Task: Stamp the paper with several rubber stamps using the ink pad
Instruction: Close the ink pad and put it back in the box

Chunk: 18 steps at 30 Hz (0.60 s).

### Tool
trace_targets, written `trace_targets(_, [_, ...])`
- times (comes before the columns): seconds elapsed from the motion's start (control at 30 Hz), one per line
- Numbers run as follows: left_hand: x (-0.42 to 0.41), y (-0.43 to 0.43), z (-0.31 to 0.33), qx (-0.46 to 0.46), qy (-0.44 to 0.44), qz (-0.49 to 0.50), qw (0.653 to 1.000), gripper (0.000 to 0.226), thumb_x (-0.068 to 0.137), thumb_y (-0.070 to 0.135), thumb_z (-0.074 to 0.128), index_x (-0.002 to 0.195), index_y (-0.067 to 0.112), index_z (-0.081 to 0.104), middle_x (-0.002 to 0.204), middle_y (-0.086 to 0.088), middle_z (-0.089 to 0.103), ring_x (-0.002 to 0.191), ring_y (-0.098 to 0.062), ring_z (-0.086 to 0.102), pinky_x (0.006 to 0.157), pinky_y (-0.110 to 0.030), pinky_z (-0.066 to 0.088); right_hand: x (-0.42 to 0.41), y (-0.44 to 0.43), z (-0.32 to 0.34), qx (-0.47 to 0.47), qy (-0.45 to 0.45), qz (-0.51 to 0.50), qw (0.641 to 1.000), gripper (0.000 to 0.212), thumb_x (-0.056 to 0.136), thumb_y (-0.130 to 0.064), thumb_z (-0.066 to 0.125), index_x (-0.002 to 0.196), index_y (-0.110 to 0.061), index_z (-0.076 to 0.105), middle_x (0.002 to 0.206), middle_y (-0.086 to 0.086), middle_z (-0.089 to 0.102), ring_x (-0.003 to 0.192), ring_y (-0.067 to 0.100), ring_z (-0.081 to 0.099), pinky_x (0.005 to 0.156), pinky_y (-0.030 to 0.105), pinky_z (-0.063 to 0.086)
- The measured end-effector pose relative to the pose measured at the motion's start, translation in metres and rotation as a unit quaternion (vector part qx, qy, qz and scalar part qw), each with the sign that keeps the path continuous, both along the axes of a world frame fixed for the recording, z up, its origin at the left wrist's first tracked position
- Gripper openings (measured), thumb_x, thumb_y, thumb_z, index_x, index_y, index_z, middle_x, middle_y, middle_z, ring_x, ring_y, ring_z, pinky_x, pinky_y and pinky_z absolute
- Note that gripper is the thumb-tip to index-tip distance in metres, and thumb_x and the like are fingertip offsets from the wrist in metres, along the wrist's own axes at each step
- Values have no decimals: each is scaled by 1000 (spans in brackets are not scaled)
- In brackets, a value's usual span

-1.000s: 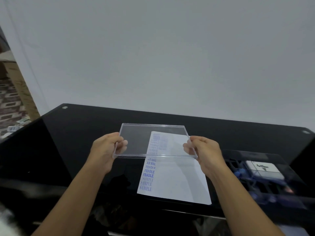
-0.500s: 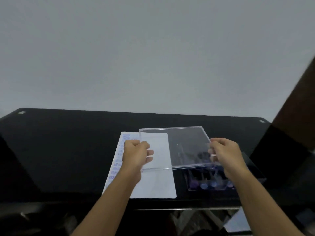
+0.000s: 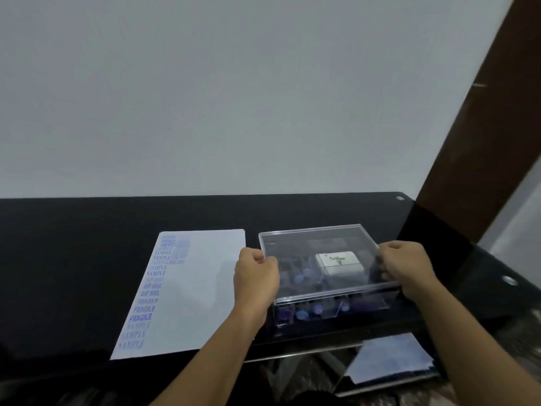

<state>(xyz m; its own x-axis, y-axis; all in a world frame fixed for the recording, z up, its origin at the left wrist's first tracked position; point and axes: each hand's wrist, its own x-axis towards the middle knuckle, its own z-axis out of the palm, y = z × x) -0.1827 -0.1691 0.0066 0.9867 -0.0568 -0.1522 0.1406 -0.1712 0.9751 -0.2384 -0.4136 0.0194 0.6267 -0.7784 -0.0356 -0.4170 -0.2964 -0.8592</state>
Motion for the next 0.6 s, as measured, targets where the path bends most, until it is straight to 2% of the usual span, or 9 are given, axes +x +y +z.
trace_targets(0.1, [0,-6,-4,9,6,1,1000,9,85,13,50,90,18,56,84,1,63,86,-22,68,69,-39,52,1,-6,-6,-16,6,-2,1000,31,77,-9,51,64,-21,77,47,4,63,51,24,59,60,37,51])
trace_targets(0.2, [0,-8,-8,22,5,6,1000,12,83,15,51,89,20,60,85,1,68,83,-20,70,76,-46,58,-1,-3,-3,-37,25,-13,999,33,83,-6,53,55,-9,72,47,0,63,53,19,60,54,25,45])
trace_targets(0.3, [0,-9,-11,26,-2,14,1000,12,86,12,53,89,19,62,85,1,69,81,-18,67,70,-38,56,1,-4,-3,-65,49,-12,997,29,87,-6,55,68,-13,75,55,-5,64,54,9,57,51,22,40])
trace_targets(0.37, [1,-11,-14,34,-7,11,999,11,88,11,54,90,20,62,87,2,69,83,-16,66,68,-31,52,4,-6,-5,-75,55,-9,996,28,87,-6,55,70,-12,76,57,-5,64,55,9,57,54,24,41])
trace_targets(0.47, [3,-13,-19,55,-17,6,998,11,89,12,56,91,21,62,88,4,69,84,-14,65,71,-31,53,6,-8,-9,-97,63,-8,993,27,89,-6,54,75,-9,77,57,-7,62,55,7,54,51,21,39])
trace_targets(0.53, [3,-14,-22,70,-30,3,997,11,90,12,56,92,21,63,88,4,69,83,-13,64,65,-27,49,6,-9,-12,-111,62,-8,992,25,92,-7,55,82,-9,77,60,-7,59,57,7,51,51,20,37])
trace_targets(0.6, [3,-14,-24,77,-43,2,996,12,91,12,56,95,20,64,89,4,69,82,-10,63,60,-22,44,7,-10,-16,-112,59,-9,992,24,94,-8,55,86,-7,77,67,-2,60,62,9,50,54,25,39])
